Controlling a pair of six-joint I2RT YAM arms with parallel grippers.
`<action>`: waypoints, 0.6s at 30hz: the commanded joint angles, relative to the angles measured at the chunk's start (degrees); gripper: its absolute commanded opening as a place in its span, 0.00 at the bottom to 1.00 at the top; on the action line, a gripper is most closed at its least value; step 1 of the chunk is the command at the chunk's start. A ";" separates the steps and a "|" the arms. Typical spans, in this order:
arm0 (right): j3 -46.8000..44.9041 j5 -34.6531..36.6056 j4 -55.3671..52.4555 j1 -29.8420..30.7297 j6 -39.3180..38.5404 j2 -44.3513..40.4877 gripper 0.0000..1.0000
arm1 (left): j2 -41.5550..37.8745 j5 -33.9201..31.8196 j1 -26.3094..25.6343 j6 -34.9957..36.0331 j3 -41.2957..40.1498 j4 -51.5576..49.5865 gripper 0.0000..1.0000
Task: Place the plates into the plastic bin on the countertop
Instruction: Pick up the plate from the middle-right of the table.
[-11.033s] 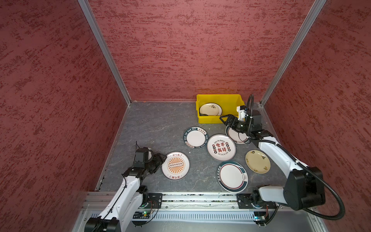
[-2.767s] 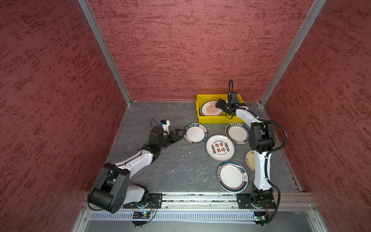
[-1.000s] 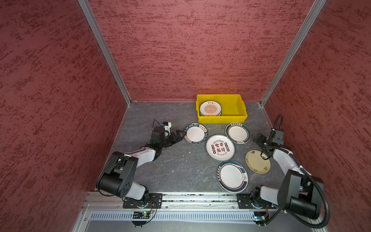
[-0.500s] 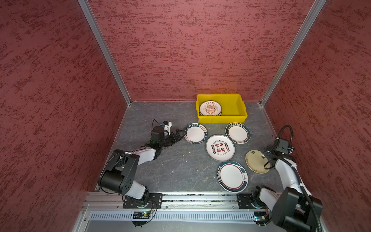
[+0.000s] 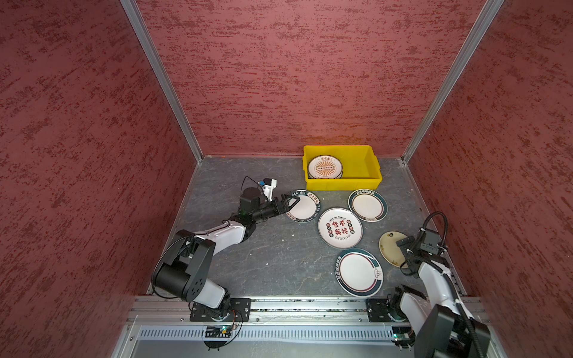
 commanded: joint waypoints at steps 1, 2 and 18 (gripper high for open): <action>-3.08 -5.76 2.48 -0.14 2.91 -1.38 0.91 | -2.68 -1.96 -0.69 3.08 1.84 -4.51 0.99; -3.54 -6.24 2.66 -0.18 3.13 -2.02 0.89 | -3.26 -2.46 -0.87 3.48 1.98 -5.35 0.99; -4.92 -12.97 6.06 -0.23 -0.76 -0.78 0.43 | -10.27 -9.38 -1.86 11.81 -1.47 -13.79 0.99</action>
